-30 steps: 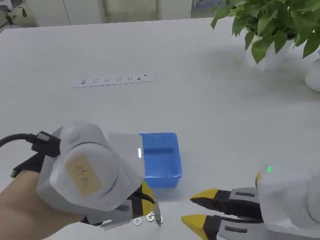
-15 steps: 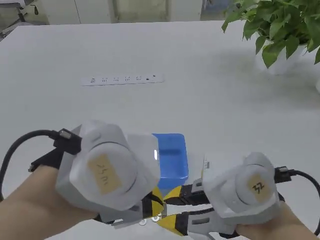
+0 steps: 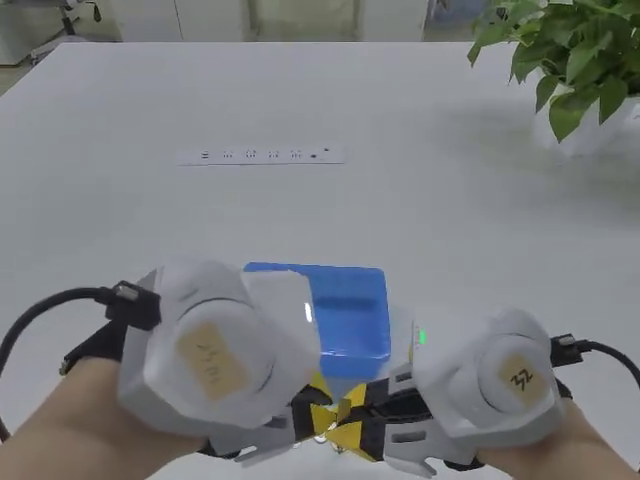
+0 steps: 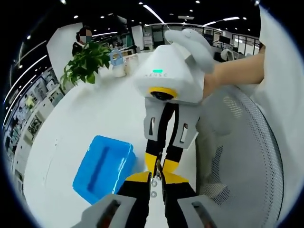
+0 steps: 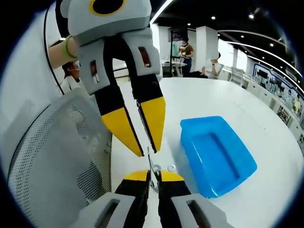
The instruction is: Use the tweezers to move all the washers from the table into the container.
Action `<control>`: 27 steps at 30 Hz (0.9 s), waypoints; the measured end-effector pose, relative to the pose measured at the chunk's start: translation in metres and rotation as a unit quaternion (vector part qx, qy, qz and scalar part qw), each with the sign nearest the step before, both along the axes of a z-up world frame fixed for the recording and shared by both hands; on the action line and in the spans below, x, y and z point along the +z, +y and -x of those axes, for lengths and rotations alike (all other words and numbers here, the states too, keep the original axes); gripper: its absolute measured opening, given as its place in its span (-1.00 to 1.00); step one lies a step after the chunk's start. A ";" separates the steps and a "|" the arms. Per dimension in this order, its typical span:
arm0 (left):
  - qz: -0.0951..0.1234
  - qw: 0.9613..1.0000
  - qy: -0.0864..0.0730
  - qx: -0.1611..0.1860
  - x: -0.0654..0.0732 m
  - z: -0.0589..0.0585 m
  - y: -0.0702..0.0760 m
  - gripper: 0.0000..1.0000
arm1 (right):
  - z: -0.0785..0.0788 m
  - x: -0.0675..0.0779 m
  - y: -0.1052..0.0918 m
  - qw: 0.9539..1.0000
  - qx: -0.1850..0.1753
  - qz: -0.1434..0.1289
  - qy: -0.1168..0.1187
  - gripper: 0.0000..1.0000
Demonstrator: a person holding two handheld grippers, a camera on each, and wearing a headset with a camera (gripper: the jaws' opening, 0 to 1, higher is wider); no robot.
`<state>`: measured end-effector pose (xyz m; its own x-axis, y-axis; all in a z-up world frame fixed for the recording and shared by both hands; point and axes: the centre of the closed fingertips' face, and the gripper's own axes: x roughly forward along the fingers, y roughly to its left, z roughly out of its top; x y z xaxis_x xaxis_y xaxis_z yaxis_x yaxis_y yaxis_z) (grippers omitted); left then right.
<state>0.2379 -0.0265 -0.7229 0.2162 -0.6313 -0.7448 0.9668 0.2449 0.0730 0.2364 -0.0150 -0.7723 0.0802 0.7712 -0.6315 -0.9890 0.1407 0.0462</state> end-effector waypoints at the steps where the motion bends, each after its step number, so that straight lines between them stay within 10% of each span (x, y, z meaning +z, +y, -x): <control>1: 0.009 1.000 0.001 0.012 0.002 -0.001 0.002 -0.81 | -0.001 0.000 -0.001 1.000 -0.004 -0.001 0.000 -0.96; 8: 0.076 0.990 0.015 0.113 0.011 0.000 0.031 -0.51 | -0.004 0.005 -0.007 0.999 -0.043 -0.020 0.026 -0.96; 13: 0.145 0.970 0.032 0.193 0.018 0.007 0.050 -0.29 | -0.010 0.021 -0.012 0.995 -0.073 -0.054 0.044 -0.96; 17: 0.149 0.963 0.017 0.225 0.017 0.014 0.065 -0.23 | -0.018 0.039 -0.015 0.989 -0.098 -0.092 0.062 -0.96; 20: 0.182 0.950 0.020 0.254 0.021 0.014 0.066 -0.19 | -0.024 0.050 -0.018 0.988 -0.104 -0.099 0.060 -0.96; 27: 0.217 0.936 -0.026 0.277 0.039 0.009 0.067 -0.12 | -0.041 0.066 -0.023 0.988 -0.111 -0.097 0.033 -0.96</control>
<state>0.2289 0.0408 -0.6838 0.6286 -0.6524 -0.4233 0.6804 0.7250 -0.1071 0.2771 -0.0379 -0.7062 0.2250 0.8466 -0.4823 -0.9284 0.3366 0.1576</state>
